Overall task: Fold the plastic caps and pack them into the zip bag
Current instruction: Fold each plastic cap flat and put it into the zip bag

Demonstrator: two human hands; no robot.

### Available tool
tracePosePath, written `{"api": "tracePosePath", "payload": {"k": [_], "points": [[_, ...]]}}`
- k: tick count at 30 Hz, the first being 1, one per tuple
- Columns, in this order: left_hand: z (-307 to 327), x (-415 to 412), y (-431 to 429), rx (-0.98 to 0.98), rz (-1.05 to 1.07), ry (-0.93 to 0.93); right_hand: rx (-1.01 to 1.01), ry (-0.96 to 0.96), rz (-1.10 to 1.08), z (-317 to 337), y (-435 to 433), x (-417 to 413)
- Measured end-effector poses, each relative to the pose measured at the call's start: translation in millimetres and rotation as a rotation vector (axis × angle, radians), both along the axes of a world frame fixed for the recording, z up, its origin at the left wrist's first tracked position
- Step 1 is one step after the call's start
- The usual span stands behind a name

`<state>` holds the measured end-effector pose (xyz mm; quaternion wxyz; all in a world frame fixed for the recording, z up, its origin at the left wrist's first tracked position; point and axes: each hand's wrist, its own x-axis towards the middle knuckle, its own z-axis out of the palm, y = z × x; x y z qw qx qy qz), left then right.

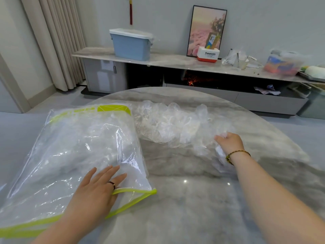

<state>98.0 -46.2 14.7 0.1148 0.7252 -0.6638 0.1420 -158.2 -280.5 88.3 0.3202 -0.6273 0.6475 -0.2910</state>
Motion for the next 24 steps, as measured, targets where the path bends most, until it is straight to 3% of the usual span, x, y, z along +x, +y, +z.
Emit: {"api": "tracePosePath", "payload": {"k": [3, 5, 7, 8, 11, 14, 17, 24], "points": [[12, -2, 10, 0.134, -0.037, 0.035, -0.215, -0.039, -0.028, 16, 28, -12], [19, -9, 16, 0.148, -0.053, 0.059, -0.575, 0.118, 0.031, 27, 60, -18], [31, -22, 25, 0.041, -0.119, 0.122, -0.986, 0.321, 0.213, 31, 99, -23], [37, -31, 29, 0.008, -0.146, 0.188, -1.09, 0.378, 0.331, 25, 117, -25], [55, -64, 45, -0.149, -0.277, 0.295, -1.08, 0.467, 0.647, -1, 173, -32], [49, -94, 64, -0.159, -0.435, 0.185, -0.944, 0.577, 0.835, -35, 219, -38], [22, -110, 79, -0.054, -0.546, 0.052, -0.825, 0.593, 0.894, -56, 248, -43], [11, -105, 87, 0.013, -0.4, 0.238, -0.723, 0.624, 0.842, -52, 260, -73]]}}
